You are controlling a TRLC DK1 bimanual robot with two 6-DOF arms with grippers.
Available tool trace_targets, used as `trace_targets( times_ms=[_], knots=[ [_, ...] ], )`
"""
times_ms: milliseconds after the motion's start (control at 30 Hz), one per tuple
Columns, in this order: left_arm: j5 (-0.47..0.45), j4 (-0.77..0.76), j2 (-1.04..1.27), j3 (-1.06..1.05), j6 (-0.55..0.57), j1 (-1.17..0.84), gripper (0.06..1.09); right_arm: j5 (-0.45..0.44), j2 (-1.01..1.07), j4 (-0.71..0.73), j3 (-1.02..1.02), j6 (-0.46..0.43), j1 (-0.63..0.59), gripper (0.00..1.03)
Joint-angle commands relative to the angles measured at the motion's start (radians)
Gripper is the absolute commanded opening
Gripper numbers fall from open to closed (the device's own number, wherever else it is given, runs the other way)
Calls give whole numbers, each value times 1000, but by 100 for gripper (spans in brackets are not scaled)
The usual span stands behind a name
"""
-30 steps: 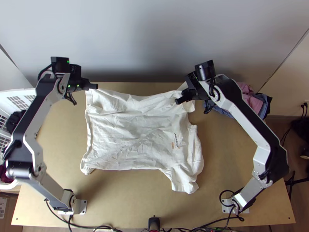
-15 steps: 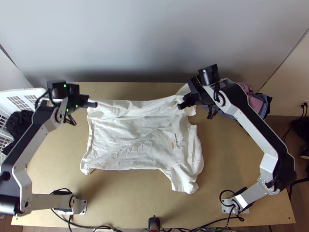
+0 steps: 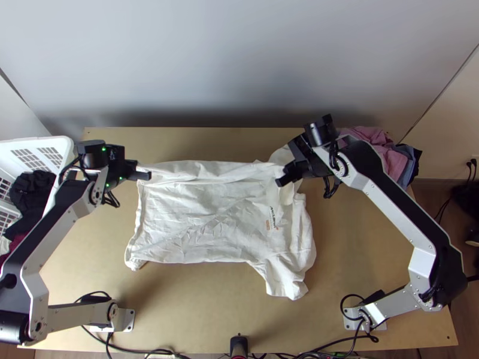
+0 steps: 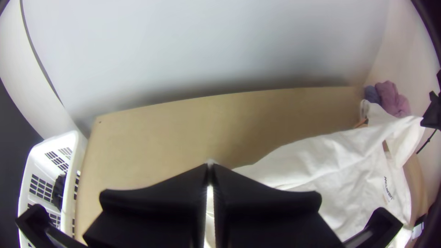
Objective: Fold the t-shirt
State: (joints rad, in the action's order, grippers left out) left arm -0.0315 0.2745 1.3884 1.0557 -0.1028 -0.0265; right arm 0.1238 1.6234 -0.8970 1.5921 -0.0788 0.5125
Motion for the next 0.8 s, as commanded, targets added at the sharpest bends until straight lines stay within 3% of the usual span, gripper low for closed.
trace_targets(
  times_ms=[0,267,767],
  knots=[
    [5,-26,54,43,-21,48,9,13,-8,-5,-57,-6,12,3],
    [19,-54,101,56,-21,53,9,14,-11,-5,-106,-18,1,3],
    [94,-87,216,308,-17,50,9,13,107,36,89,-10,-40,3]
  ],
)
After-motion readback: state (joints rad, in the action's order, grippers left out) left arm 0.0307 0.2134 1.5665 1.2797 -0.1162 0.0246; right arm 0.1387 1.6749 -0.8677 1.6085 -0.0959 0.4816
